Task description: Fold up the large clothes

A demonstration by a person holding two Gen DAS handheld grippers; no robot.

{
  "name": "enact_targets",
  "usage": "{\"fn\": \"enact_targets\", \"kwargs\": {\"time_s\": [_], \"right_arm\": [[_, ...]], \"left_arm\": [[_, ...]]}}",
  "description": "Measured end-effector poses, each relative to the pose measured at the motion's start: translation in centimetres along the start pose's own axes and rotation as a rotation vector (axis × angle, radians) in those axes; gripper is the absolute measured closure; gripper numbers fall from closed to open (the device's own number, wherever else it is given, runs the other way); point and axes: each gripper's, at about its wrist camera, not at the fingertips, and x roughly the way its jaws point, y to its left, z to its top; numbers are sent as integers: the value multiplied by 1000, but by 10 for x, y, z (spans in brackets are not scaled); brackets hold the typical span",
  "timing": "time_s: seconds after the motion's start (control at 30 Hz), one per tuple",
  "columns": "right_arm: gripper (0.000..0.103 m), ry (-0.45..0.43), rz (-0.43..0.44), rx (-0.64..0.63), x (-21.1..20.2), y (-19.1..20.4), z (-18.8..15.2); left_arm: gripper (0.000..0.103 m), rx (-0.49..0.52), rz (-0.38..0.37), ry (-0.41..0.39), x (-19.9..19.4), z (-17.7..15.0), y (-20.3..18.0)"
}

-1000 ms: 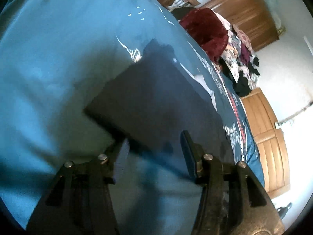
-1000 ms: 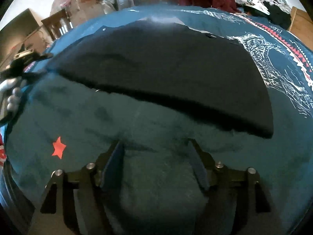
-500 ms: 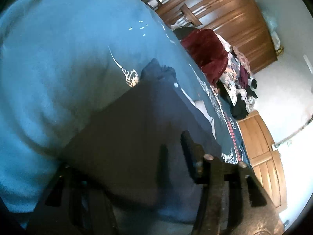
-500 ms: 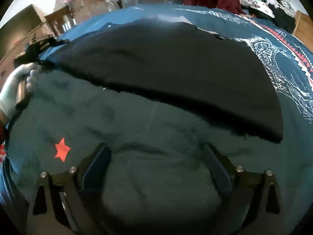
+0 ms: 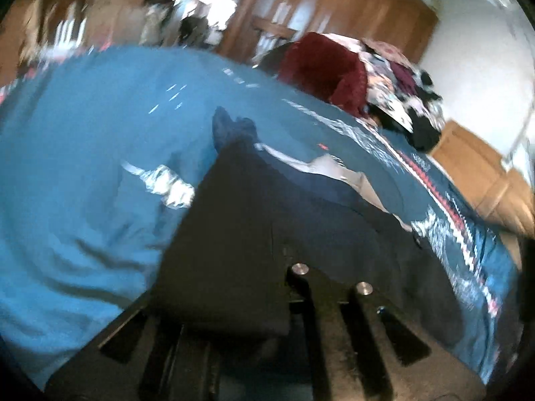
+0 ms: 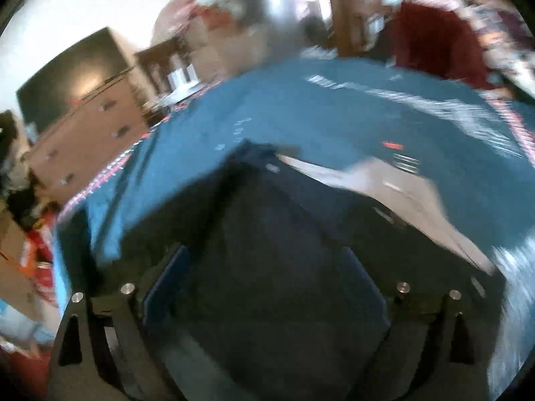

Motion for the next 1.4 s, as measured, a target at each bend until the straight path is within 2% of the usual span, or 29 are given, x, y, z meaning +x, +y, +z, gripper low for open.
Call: {"fn": "enact_targets", "kwargs": {"time_s": [0.07, 0.17, 0.2, 0.27, 0.33, 0.4, 0.43, 0.5, 0.53, 0.6, 0.7, 0.8, 0.93, 1.03, 1.2, 1.3, 1.33, 1.37, 1.4], "right_arm": [[8, 88, 47, 0, 52, 7, 44], [9, 252, 101, 93, 120, 10, 75], [10, 290, 95, 102, 136, 11, 79], [12, 319, 77, 86, 153, 16, 83], [13, 306, 0, 55, 163, 12, 85], [21, 279, -59, 66, 168, -6, 85], [35, 265, -71, 87, 169, -17, 81], [58, 185, -4, 182, 159, -54, 71], [79, 139, 33, 253, 146, -73, 62], [88, 53, 49, 332, 112, -98, 39], [91, -83, 47, 473, 37, -155, -22], [91, -127, 22, 583, -13, -212, -80], [92, -130, 8, 705, -41, -272, -135], [92, -101, 26, 757, -35, -307, -162], [93, -111, 87, 768, -42, -342, -166], [93, -76, 129, 768, -24, -361, -173], [96, -68, 144, 776, -19, -367, -175], [98, -65, 166, 786, -13, -376, -177], [98, -67, 191, 787, -9, -382, -178]], "left_arm": [[99, 57, 10, -3, 3, 0, -10], [97, 147, 23, 6, 10, -2, -24], [95, 166, 22, 7, 12, -3, -27], [94, 214, 15, 10, 16, -6, -34], [93, 256, 5, 13, 20, -7, -39], [92, 281, -14, 16, 23, -8, -41], [92, 294, -21, 17, 24, -7, -43], [92, 316, -53, 22, 24, -5, -50], [92, 335, -86, 26, 23, -3, -59], [93, 389, -145, 36, 20, -3, -82], [93, 461, -290, 86, 21, -15, -128], [93, 542, -429, 179, 35, -40, -182], [90, 597, -500, 289, 64, -68, -227], [90, 620, -507, 346, 85, -75, -248], [87, 646, -509, 356, 90, -76, -273], [84, 663, -476, 367, 99, -97, -284], [83, 666, -446, 390, 111, -108, -291], [78, 660, -428, 426, 124, -117, -294], [76, 643, -429, 441, 130, -120, -292]]}}
